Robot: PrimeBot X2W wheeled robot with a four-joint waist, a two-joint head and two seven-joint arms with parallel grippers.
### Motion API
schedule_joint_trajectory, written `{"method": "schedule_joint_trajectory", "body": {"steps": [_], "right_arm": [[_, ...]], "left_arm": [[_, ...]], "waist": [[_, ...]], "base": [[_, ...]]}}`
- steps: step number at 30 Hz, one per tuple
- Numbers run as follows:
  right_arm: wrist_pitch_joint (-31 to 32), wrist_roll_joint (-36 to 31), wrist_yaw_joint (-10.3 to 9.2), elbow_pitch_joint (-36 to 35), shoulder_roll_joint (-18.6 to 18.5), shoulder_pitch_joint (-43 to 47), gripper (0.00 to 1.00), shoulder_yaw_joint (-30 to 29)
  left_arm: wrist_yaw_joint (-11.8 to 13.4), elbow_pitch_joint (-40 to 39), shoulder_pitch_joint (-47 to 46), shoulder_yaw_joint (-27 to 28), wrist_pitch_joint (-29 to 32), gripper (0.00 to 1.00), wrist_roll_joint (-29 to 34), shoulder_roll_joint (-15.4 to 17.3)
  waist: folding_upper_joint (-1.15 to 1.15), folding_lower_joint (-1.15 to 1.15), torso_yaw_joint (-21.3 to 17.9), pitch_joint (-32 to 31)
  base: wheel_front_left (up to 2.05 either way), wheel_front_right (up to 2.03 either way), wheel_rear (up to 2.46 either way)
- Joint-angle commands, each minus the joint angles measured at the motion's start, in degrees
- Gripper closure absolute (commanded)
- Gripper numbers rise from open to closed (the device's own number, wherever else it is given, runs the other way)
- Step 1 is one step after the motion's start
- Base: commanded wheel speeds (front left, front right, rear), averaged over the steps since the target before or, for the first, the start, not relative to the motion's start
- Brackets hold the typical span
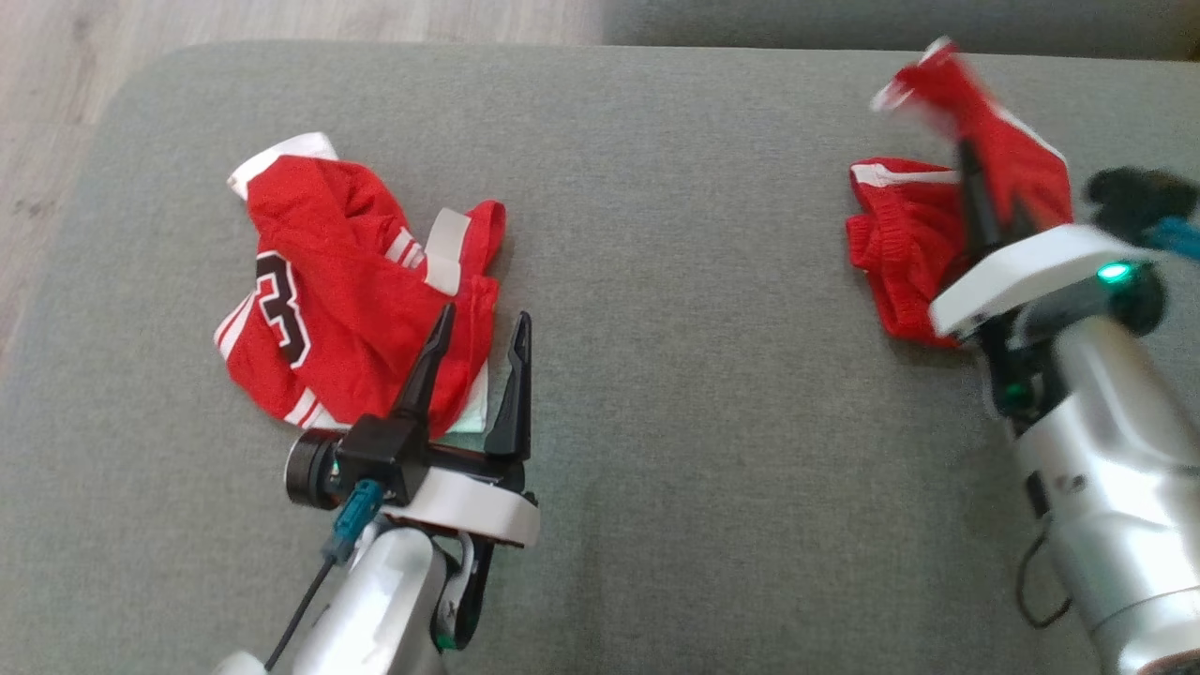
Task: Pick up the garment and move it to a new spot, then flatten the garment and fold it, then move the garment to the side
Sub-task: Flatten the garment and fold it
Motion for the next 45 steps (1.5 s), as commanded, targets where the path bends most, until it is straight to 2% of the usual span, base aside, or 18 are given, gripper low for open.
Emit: {"method": "schedule_joint_trajectory", "body": {"steps": [1,9,10,11,15,18,21,26,31,37,44,45], "right_arm": [[0.1,0.4,-0.04,-0.9,0.8,-0.7,1.0,1.9],[0.3,-1.1,-0.04,6.8,1.4,0.9,1.0,10.6],[-0.1,-1.5,-0.04,7.7,1.3,1.1,0.91,11.5],[-0.9,-2.1,-0.04,8.1,1.3,1.3,0.0,12.6],[-3.6,-1.0,-0.04,8.8,2.3,2.1,0.0,15.4],[-6.8,-1.1,-0.04,8.8,2.8,2.3,0.0,14.3],[-8.4,-3.2,-0.04,5.1,3.7,4.0,0.0,7.6],[-8.5,-12.3,-0.04,-9.2,6.3,13.3,0.0,-7.0],[-8.5,-18.3,-0.04,-19.2,8.5,21.7,0.0,-12.5],[-8.5,-20.0,-0.04,-24.6,9.3,28.4,0.0,-14.1],[-8.5,-19.2,-0.04,-26.2,9.4,25.6,0.0,-14.7],[-8.5,-19.2,-0.04,-26.0,9.4,24.4,0.56,-15.0]], "left_arm": [[0.0,-1.5,-1.1,1.3,-0.3,0.0,0.2,0.4],[0.3,-1.2,-1.0,0.7,-0.3,0.0,-0.2,0.4],[0.4,-1.1,-0.8,0.7,-0.3,0.0,-0.2,0.4],[0.5,-1.0,-0.6,0.8,-0.3,0.0,-0.2,0.4],[0.4,-0.8,0.1,1.3,-0.3,0.0,0.0,0.4],[0.3,-1.3,0.4,2.1,-0.3,0.0,-0.1,0.4],[0.2,-2.7,0.9,3.5,-0.3,0.0,0.0,0.4],[0.2,-4.6,2.2,5.3,-0.3,0.0,0.3,0.4],[0.4,-6.4,3.7,6.6,-0.3,0.0,0.3,0.4],[0.8,-7.8,5.9,7.0,-0.3,0.0,-0.6,0.4],[0.5,-8.0,3.9,5.6,-0.3,0.0,0.0,0.4],[0.4,-8.1,3.3,5.4,-0.3,0.0,0.2,0.4]], "waist": [[0.0,0.0,0.4,0.2],[0.0,0.0,1.3,-0.5],[0.0,0.0,1.1,-0.7],[0.0,0.0,0.9,-0.9],[0.0,0.0,-0.8,-2.2],[0.0,0.0,-2.4,-3.5],[0.0,0.0,-5.1,-5.5],[0.0,0.0,-8.1,-7.6],[0.0,0.0,-9.8,-8.4],[0.0,0.0,-10.5,-8.1],[0.0,0.0,-8.6,-3.3],[0.0,0.0,-8.1,-2.3]], "base": [[0.0,0.0,0.0],[0.0,0.0,0.0],[0.0,0.0,0.0],[0.0,0.0,0.0],[0.0,0.0,0.0],[0.0,0.0,0.0],[0.0,0.0,0.0],[0.0,0.0,0.0],[0.0,0.0,0.0],[0.0,0.0,0.0],[0.0,0.0,0.0],[0.0,0.0,0.0]]}}
